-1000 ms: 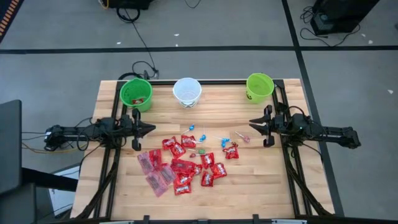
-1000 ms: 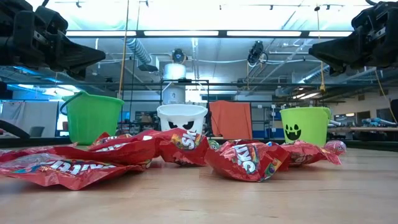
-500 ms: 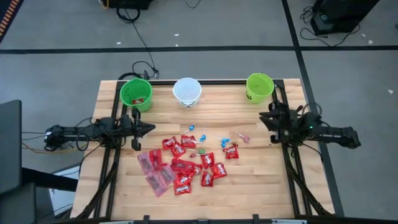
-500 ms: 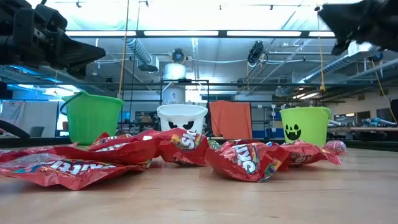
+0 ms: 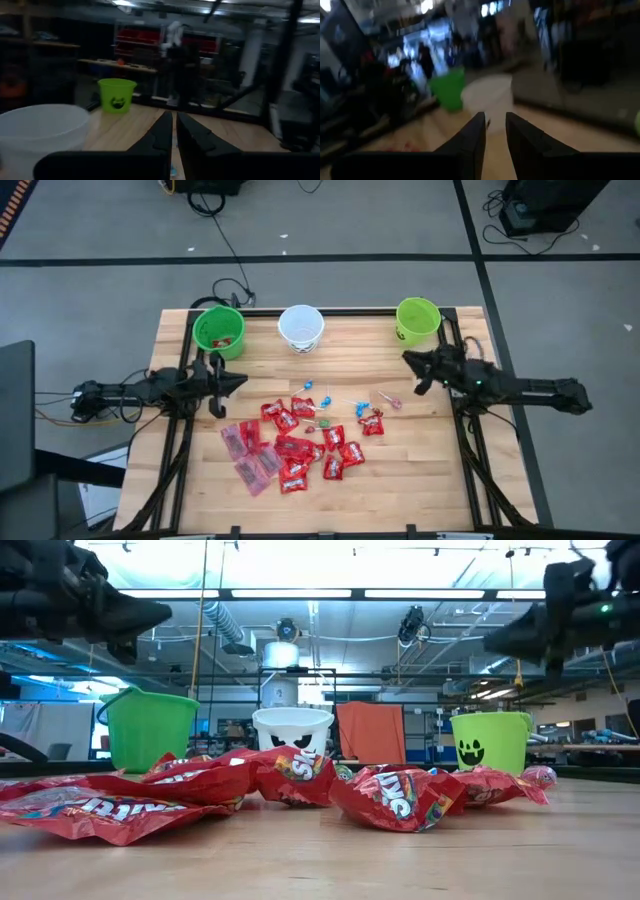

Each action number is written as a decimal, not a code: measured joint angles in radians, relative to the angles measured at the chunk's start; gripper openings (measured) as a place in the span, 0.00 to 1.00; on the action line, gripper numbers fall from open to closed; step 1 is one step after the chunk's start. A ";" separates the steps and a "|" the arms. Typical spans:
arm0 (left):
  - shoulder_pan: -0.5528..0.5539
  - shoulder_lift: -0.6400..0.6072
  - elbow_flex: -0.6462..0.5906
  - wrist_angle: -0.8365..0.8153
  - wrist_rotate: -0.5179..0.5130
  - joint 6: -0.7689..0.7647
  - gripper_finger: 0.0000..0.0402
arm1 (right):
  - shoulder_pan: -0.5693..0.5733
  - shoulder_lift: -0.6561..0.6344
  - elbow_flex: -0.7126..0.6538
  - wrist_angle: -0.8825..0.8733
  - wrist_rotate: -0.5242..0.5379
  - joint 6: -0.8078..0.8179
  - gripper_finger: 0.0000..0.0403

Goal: Sort candy by brand, put in halloween buckets
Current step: Put the red lollipop into the light green bucket

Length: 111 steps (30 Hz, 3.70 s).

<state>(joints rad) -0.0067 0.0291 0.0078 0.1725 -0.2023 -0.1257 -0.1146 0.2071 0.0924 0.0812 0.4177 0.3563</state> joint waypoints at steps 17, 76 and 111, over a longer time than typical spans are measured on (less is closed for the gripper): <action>-0.002 0.532 0.008 0.321 -0.048 -0.091 0.36 | 0.006 0.532 0.022 0.263 -0.213 0.089 0.52; 0.003 1.531 0.455 0.372 -0.073 0.099 0.36 | -0.014 1.365 0.719 -0.843 -0.378 0.045 0.04; 0.002 1.529 0.454 0.380 -0.113 0.096 0.36 | -0.776 1.157 0.934 -0.780 -0.001 -0.237 0.33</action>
<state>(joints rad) -0.0044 1.5585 0.4618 0.5520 -0.3149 -0.0299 -0.8905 1.3639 1.0260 -0.6983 0.4168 0.1196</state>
